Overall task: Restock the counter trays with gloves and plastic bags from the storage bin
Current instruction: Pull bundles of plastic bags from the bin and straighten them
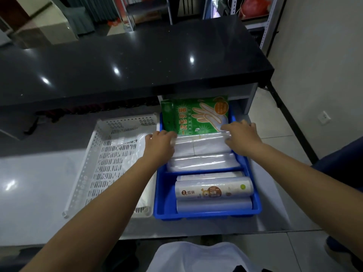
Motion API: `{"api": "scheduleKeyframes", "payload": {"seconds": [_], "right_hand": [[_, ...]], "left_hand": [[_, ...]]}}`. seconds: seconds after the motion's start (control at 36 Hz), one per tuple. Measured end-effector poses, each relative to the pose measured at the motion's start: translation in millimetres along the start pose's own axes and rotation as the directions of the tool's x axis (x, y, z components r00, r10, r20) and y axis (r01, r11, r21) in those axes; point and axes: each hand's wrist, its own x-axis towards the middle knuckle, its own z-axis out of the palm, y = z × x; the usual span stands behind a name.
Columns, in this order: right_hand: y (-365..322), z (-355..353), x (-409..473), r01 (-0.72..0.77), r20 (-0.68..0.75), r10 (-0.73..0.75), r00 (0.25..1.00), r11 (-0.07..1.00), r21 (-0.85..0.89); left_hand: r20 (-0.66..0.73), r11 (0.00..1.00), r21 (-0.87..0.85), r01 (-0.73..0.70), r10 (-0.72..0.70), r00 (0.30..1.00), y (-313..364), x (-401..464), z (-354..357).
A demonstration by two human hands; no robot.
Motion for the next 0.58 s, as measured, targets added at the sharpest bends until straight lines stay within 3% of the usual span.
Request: {"api": "scheduleKeyframes", "payload": {"seconds": [0.28,0.47,0.58], "right_hand": [[-3,17,-16,0.042,-0.102,-0.044,0.994,0.999,-0.022],[-31,14,-33,0.135,0.015,-0.138,0.990,0.983,0.124],[-68,9,-49,0.212,0.076,-0.230,0.970,0.959,0.188]], "left_hand": [[-0.051,1.000,0.004,0.001,0.000,0.999,0,-16,14],[0.041,0.991,-0.074,0.109,-0.107,0.993,1,-38,10],[-0.006,0.965,-0.177,0.195,-0.200,0.980,-6,-71,0]]}}
